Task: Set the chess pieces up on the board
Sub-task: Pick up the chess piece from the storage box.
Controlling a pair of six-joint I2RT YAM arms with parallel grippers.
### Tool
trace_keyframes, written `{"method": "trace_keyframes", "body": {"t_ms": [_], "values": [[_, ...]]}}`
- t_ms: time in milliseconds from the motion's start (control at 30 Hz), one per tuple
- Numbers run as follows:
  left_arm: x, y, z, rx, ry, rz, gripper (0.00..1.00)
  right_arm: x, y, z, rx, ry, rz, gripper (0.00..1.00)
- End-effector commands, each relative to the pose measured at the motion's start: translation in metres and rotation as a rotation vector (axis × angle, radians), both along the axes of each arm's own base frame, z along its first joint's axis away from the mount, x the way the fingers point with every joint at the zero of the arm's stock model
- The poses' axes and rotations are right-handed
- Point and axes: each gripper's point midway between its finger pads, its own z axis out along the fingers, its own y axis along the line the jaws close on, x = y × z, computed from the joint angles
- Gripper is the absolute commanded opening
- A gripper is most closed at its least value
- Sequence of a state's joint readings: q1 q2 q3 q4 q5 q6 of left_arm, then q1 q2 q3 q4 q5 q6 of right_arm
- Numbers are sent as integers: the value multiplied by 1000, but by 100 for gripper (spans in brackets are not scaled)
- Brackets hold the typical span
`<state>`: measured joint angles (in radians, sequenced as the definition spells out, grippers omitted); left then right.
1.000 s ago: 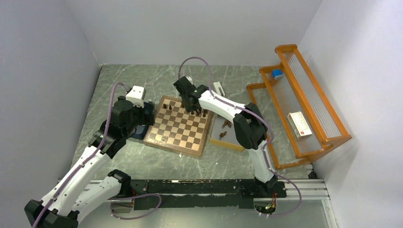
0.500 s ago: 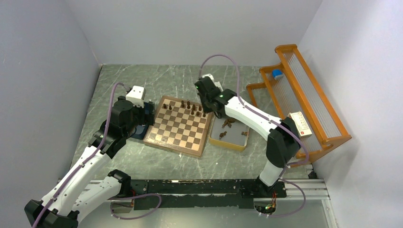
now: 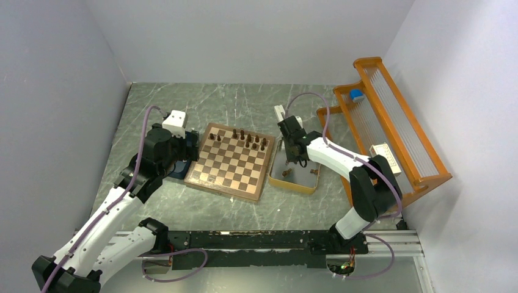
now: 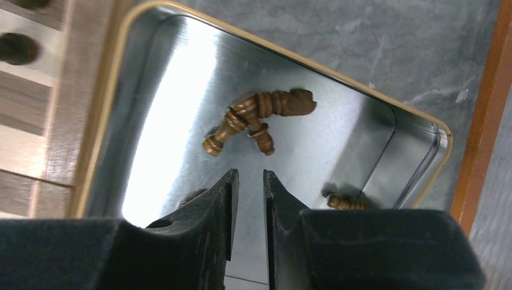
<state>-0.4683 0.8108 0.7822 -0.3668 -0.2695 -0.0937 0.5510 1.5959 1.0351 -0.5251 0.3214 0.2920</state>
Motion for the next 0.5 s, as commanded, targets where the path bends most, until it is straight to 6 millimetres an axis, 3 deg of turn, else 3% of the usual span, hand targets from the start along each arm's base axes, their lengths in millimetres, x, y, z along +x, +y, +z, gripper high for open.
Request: {"method": "trace_keyframes", "body": {"t_ms": [0,167,467], "values": [[1,-2,6,-6,-17,-8,92,11,-6,1,32,-59,4,26],[1,-2,7,-6,-20,-9,91,13,-16,-14,5,-57,6,27],[1,-2,7,-8,-21,-8,91,20,-16,-33,5,-35,14,33]]}}
